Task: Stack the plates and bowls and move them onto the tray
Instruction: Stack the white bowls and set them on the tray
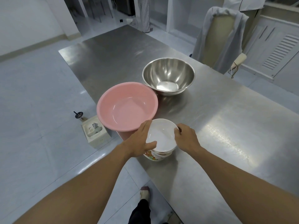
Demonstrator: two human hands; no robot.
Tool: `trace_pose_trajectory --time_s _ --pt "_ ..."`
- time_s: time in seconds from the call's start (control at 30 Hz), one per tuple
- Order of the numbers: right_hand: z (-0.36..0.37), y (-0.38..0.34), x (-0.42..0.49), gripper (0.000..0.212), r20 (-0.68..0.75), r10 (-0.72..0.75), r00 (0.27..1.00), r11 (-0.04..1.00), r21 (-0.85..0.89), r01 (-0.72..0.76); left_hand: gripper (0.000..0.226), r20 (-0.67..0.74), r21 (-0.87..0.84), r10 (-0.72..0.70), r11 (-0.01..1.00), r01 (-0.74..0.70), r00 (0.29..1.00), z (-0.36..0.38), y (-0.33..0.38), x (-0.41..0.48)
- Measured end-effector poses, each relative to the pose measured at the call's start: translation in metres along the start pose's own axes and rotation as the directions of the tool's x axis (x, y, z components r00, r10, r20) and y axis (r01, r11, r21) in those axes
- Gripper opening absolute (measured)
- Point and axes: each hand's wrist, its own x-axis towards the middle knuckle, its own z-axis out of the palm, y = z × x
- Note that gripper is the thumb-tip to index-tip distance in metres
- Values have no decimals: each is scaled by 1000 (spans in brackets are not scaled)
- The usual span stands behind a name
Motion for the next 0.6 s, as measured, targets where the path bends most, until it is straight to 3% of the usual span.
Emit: trace_pose_trajectory --time_s 0.3,0.6 --pt "5 -4 -2 30 -42 0 999 1000 -17 -1 104 36 -97 -78 992 81 996 4 2 -3" --pt "5 3 0 26 52 58 997 997 48 -60 93 44 -142 -118 982 123 992 2 8 1"
